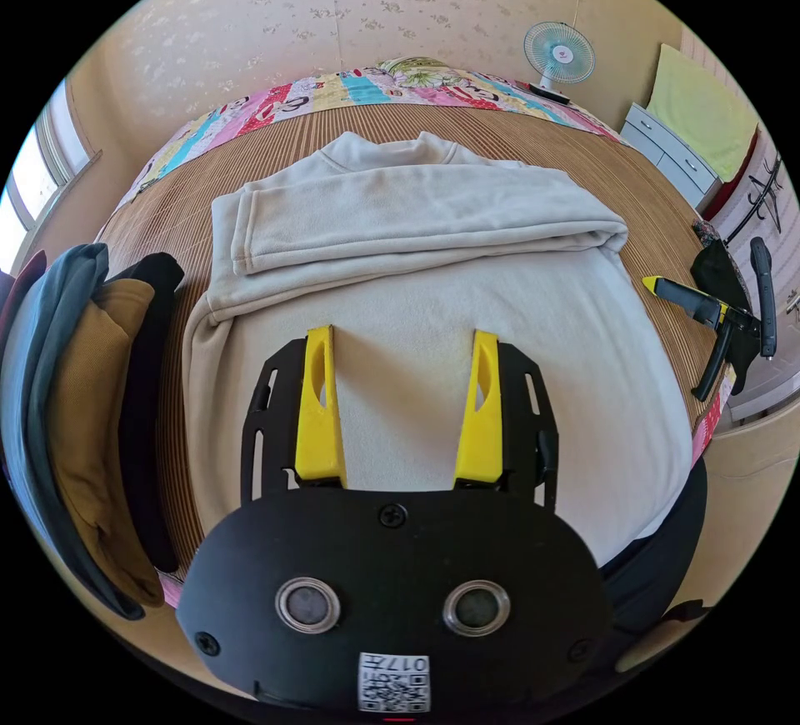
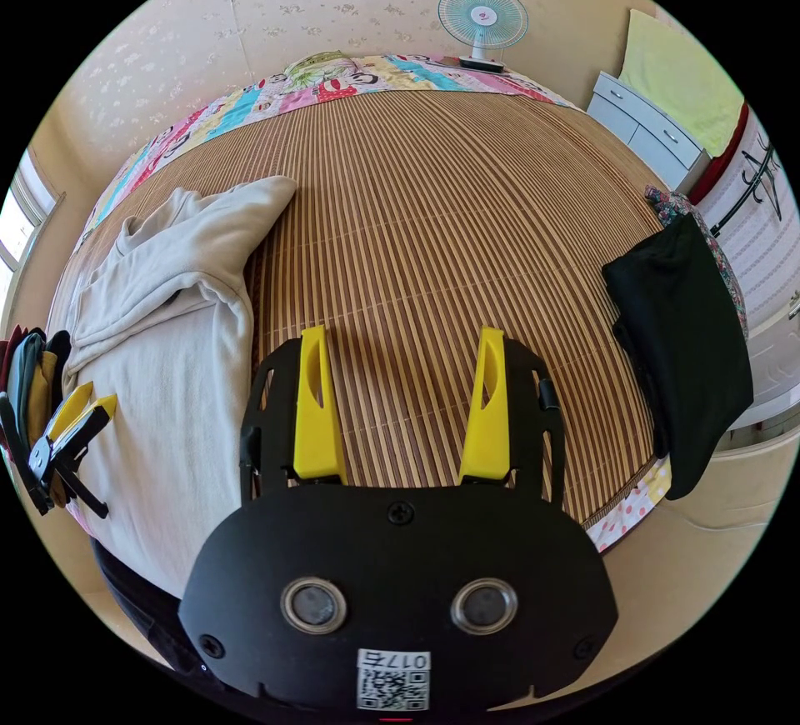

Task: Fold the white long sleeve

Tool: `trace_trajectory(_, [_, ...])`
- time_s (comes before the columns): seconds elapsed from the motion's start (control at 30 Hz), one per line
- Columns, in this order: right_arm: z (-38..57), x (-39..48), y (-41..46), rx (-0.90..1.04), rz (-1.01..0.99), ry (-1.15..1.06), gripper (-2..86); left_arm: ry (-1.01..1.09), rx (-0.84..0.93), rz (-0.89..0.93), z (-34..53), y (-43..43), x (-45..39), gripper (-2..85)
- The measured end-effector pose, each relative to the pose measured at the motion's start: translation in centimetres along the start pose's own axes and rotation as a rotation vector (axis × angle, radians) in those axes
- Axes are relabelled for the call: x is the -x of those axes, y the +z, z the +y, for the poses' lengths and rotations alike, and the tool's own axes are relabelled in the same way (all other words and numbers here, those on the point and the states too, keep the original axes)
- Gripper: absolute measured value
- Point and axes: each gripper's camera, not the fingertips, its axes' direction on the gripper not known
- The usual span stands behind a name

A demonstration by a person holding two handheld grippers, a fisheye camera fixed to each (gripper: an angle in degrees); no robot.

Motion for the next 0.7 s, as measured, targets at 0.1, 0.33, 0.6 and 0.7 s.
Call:
trace_trajectory(0.1, [-0.01,-0.07,0.01,0.000,0.000,0.000,23.6,0.000,0.000,0.000,-0.05,0.04,0.08,21.7])
trace_trajectory(0.33, [-0.03,-0.25,0.06,0.000,0.000,0.000,23.6,0.000,0.000,0.000,-0.15,0.19,0.31,21.7])
trace_trajectory(0.6, [-0.04,-0.49,0.15,0.000,0.000,0.001,23.6,0.000,0.000,0.000,-0.24,0.43,0.60,21.7])
trace_trajectory(0.7, [-0.04,-0.58,0.20,0.000,0.000,0.001,23.6,0.000,0.000,0.000,-0.26,0.56,0.71,21.7])
